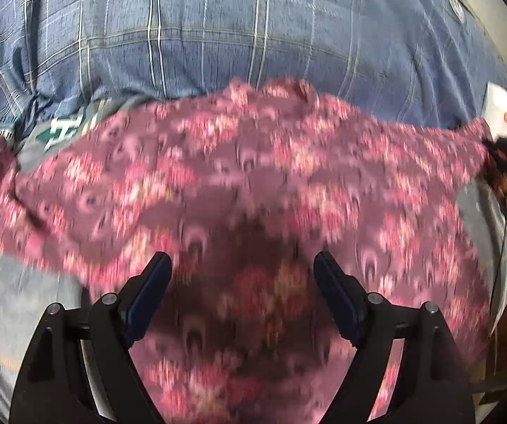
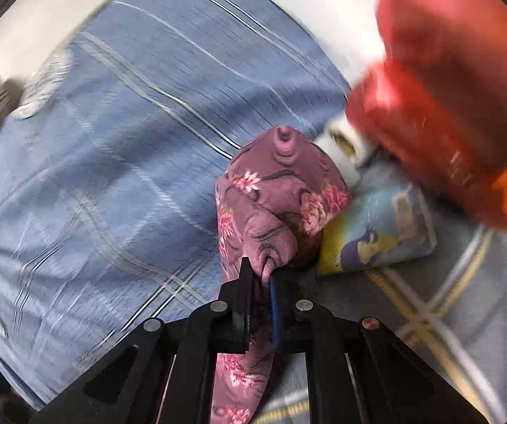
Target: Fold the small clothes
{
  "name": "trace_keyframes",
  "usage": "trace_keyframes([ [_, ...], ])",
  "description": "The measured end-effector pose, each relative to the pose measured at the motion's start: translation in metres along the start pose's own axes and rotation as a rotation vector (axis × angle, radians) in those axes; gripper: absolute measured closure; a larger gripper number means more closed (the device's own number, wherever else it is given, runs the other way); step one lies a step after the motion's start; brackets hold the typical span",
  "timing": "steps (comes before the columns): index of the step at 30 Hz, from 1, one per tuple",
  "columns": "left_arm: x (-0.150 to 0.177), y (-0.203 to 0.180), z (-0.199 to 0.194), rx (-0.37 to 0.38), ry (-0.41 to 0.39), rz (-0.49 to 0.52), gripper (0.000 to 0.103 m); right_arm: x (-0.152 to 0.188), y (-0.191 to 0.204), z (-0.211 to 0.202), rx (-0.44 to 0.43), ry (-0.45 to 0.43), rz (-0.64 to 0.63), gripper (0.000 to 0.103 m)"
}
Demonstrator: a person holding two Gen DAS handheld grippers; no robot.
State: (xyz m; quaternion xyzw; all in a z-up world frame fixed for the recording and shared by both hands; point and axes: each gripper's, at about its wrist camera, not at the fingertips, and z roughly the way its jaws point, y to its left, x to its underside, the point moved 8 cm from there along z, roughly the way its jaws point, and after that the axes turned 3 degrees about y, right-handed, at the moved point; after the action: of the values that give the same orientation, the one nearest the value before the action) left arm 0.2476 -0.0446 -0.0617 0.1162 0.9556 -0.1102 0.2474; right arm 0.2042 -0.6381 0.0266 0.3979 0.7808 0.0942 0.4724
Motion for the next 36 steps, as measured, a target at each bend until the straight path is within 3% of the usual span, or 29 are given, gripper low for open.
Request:
trace_keyframes([
  [6,-0.010,0.012,0.037,0.032,0.079,-0.077,0.020,0.021,0.057,-0.047,-0.065,0.003,-0.125,0.095],
  [9,-0.010,0.013,0.039,0.031,0.072,-0.066,0.020,0.043,0.093,-0.052,-0.124,0.035,-0.176,0.096],
  [14,-0.010,0.015,0.035,0.083,0.092,-0.082,0.020,0.108,0.165,-0.054,-0.237,0.139,-0.250,0.096],
  [24,-0.018,0.051,0.008,0.164,0.061,-0.164,0.020,0.291,0.308,-0.030,-0.398,0.436,-0.425,0.095],
  [28,-0.022,0.062,0.000,0.191,0.057,-0.201,0.020,0.379,0.321,-0.022,-0.413,0.658,-0.415,0.083],
  [30,-0.023,0.062,0.000,0.216,0.068,-0.220,0.020,0.408,0.316,-0.029,-0.418,0.734,-0.431,0.081],
  [33,-0.028,0.049,0.004,0.254,0.090,-0.229,0.020,0.423,0.299,-0.052,-0.463,0.777,-0.433,0.081],
  [36,-0.033,0.019,0.014,0.301,0.125,-0.204,0.020,0.406,0.273,-0.068,-0.457,0.746,-0.402,0.081],
])
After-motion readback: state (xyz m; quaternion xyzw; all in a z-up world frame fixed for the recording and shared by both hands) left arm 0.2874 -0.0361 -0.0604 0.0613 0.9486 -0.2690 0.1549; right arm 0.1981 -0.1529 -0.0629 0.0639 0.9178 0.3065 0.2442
